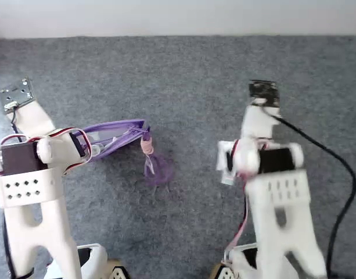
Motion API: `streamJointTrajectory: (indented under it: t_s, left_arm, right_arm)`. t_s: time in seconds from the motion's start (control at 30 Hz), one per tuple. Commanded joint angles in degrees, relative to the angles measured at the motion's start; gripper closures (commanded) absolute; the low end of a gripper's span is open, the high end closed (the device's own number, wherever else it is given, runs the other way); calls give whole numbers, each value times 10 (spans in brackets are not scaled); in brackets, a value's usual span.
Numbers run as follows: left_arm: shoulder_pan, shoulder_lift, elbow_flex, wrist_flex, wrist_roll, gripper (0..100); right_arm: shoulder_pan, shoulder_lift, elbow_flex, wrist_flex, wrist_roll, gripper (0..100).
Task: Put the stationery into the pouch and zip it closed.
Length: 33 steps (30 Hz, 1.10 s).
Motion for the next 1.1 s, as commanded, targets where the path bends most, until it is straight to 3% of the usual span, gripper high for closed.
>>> streamJointTrajectory:
  t_s: [0.0,0.23,0.53,0.97,1.07]
  left_arm:
    - [-4,11,1,3,11,987]
    - [-4,11,1,0,11,987]
    - [-4,11,1,0,11,987]
    - [-6,11,1,0,11,987]
    - [-6,11,1,0,11,987]
  right_arm:
    - [-109,-115,-34,-67,8,991]
    - [-276,-156,-32,-269,9,991]
    - [-347,-44,-32,-525,11,991]
    - [-349,112,-31,-538,9,981]
    - [-353,114,-31,-537,10,868]
